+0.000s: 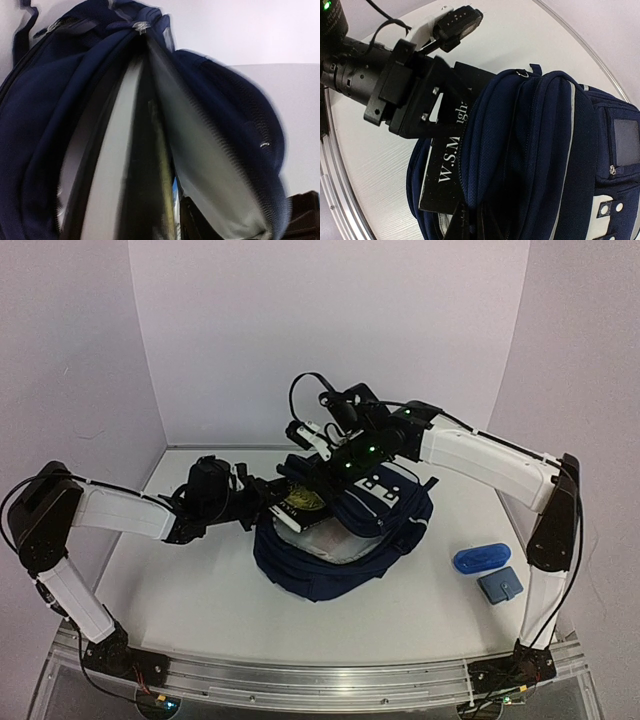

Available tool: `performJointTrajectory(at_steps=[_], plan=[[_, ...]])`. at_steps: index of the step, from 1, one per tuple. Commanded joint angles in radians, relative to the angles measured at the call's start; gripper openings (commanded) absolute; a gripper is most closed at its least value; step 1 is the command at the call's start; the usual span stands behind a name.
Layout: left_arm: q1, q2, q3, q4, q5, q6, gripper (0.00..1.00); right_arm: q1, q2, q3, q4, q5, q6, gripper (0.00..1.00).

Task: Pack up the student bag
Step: Place the book in the student bag.

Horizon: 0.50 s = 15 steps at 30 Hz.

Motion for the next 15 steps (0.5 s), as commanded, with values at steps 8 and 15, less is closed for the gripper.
performJointTrajectory(at_steps=[8, 15], plan=[[-0.089, 0.19, 0.063, 0.284, 0.068, -0.041, 0.0, -0.001, -0.057, 0.06, 0.075, -0.077, 0.019, 0.0], [-0.111, 0.44, 0.318, 0.367, 0.038, -0.095, 0.07, 0.0, -0.035, 0.11, 0.072, -0.122, 0.052, 0.0]])
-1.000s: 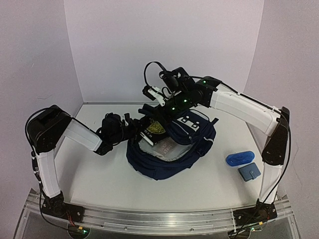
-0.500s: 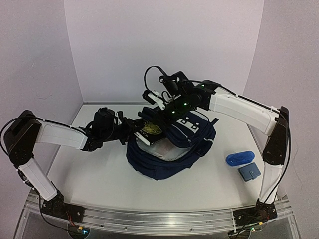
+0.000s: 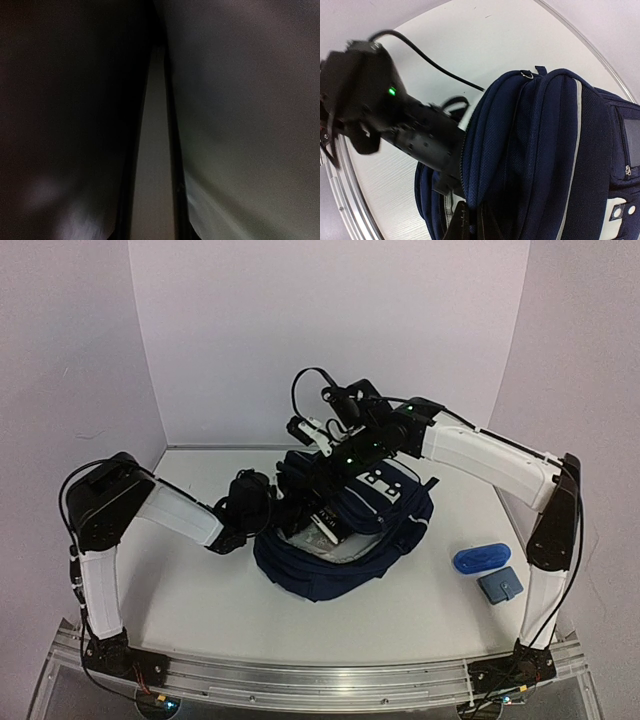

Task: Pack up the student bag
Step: Place the book in the student bag, then zip the student bag at the center of the board.

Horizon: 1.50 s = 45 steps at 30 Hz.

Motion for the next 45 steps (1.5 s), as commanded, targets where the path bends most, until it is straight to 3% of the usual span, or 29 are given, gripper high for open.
performJointTrajectory(at_steps=[1, 4, 7, 9, 13, 15, 18, 21, 25, 30, 33, 38, 45], plan=[[-0.016, 0.134, 0.198, 0.072, -0.008, -0.005, 0.14, 0.008, -0.033, 0.097, 0.077, -0.074, 0.028, 0.0], [-0.027, 0.119, 0.21, -0.011, -0.043, 0.007, 0.4, 0.002, -0.045, 0.095, 0.074, -0.057, 0.022, 0.0], [-0.044, 0.019, 0.124, -0.126, -0.125, 0.034, 0.61, -0.023, -0.063, 0.08, 0.075, -0.061, 0.028, 0.0], [-0.057, -0.055, 0.083, -0.226, -0.165, 0.044, 0.7, -0.043, -0.073, 0.069, 0.076, -0.066, 0.032, 0.0], [-0.091, -0.169, 0.056, -0.419, -0.239, 0.059, 0.76, -0.069, -0.09, 0.045, 0.077, -0.081, 0.039, 0.0], [-0.106, -0.219, 0.049, -0.506, -0.263, 0.073, 0.89, -0.078, -0.102, 0.027, 0.077, -0.084, 0.038, 0.0], [-0.114, -0.309, -0.019, -0.551, -0.265, 0.086, 0.99, -0.093, -0.131, -0.011, 0.075, -0.087, 0.028, 0.0], [-0.113, -0.424, -0.104, -0.585, -0.266, 0.136, 1.0, -0.102, -0.172, -0.094, 0.07, -0.098, -0.007, 0.0], [-0.08, -0.598, -0.104, -0.812, -0.322, 0.308, 1.0, -0.106, -0.239, -0.262, 0.048, -0.098, -0.069, 0.0], [0.101, -0.721, -0.127, -0.867, -0.154, 0.388, 1.0, -0.161, -0.318, -0.429, 0.008, -0.13, -0.126, 0.0], [0.164, -0.686, -0.089, -0.869, -0.061, 0.478, 1.0, -0.169, -0.354, -0.506, -0.022, -0.078, -0.204, 0.0], [0.197, -0.481, 0.07, -0.897, 0.093, 0.638, 0.99, -0.169, -0.304, -0.535, -0.047, 0.029, -0.288, 0.0], [0.233, -0.254, 0.267, -0.917, 0.218, 0.86, 0.91, -0.168, -0.213, -0.532, -0.107, 0.017, -0.318, 0.0]])
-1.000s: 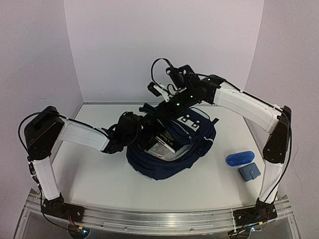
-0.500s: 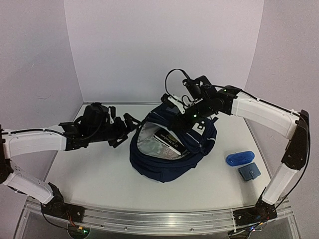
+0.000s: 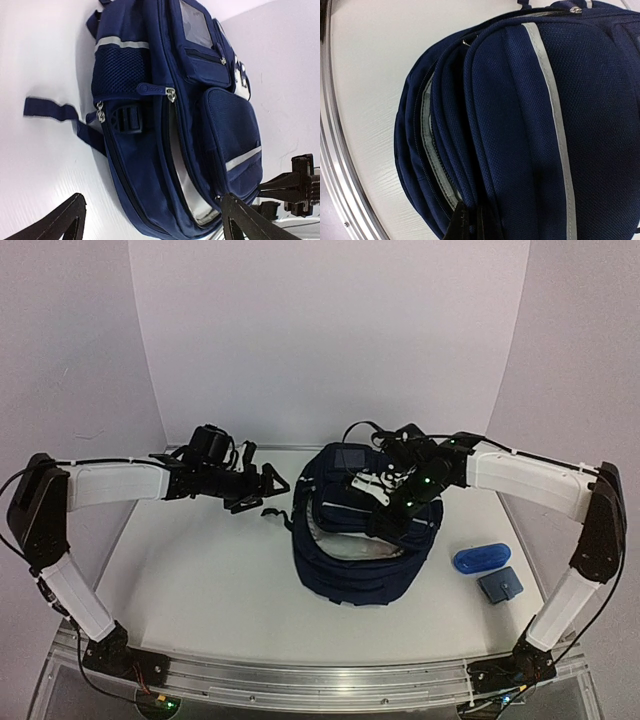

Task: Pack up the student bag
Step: Zip the student bag at the center of the board.

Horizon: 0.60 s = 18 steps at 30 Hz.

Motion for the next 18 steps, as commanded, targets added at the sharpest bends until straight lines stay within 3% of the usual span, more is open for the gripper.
performJointTrajectory(at_steps=[1, 4, 9, 18], plan=[[0.033, 0.105, 0.162, -0.016, 0.135, 0.218, 0.89, -0.018, 0.066, -0.005, -0.08, 0.092, -0.044, 0.0], [0.054, 0.179, 0.226, 0.021, 0.214, 0.238, 0.81, -0.018, 0.075, -0.027, -0.096, 0.094, -0.054, 0.01], [0.071, 0.312, 0.33, 0.094, 0.328, 0.151, 0.64, -0.018, 0.067, -0.057, -0.097, 0.085, -0.047, 0.02], [0.072, 0.468, 0.378, 0.235, 0.384, 0.009, 0.64, -0.018, 0.083, -0.06, -0.09, 0.053, -0.035, 0.02]])
